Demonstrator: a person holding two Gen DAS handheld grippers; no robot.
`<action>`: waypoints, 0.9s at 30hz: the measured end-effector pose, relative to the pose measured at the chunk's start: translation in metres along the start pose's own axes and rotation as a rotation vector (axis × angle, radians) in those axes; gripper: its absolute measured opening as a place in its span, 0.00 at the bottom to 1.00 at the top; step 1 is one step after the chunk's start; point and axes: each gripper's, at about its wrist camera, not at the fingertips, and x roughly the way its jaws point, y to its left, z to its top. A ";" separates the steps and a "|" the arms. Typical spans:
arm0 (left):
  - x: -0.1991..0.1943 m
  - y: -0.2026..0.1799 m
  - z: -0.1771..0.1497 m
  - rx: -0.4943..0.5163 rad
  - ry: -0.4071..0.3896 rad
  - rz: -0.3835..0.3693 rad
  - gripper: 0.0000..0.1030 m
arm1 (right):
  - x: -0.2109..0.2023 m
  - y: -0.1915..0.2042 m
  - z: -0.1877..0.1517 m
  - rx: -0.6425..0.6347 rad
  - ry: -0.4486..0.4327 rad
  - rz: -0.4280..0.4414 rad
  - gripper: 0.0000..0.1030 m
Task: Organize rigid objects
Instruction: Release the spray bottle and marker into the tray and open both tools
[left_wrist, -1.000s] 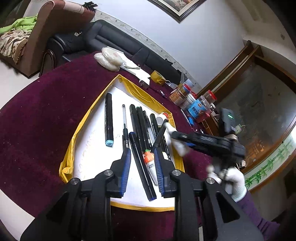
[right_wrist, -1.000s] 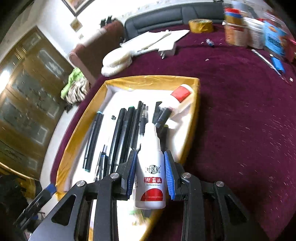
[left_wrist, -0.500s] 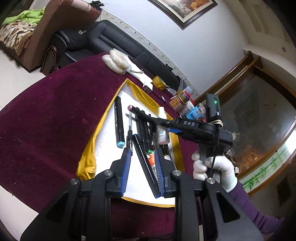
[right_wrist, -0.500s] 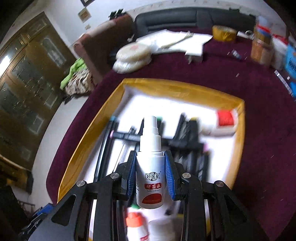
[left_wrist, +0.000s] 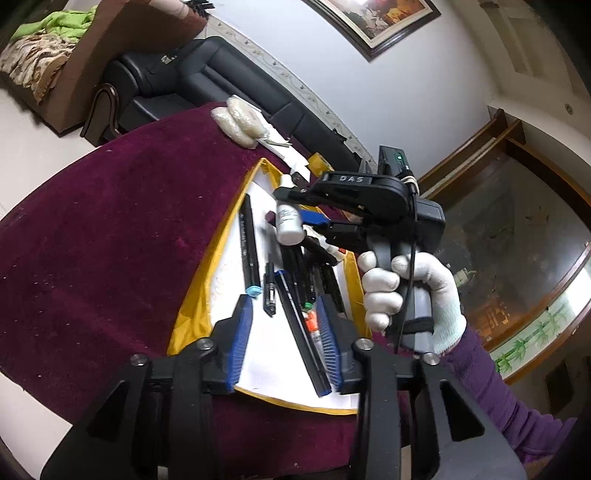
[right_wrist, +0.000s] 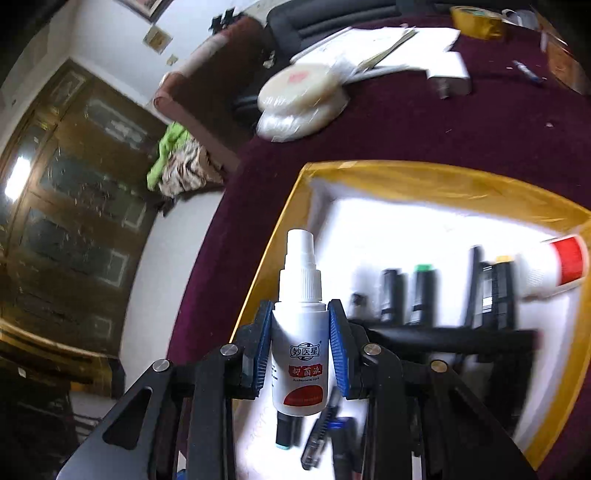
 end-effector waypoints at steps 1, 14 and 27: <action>-0.001 0.002 0.001 -0.004 -0.002 0.003 0.35 | 0.005 0.004 -0.001 -0.010 0.006 -0.010 0.26; 0.001 0.009 0.004 -0.018 0.002 -0.010 0.45 | -0.039 -0.005 0.009 -0.125 -0.087 -0.100 0.41; 0.010 0.005 0.004 -0.022 0.025 -0.018 0.46 | -0.020 0.003 -0.026 -0.528 0.017 -0.299 0.41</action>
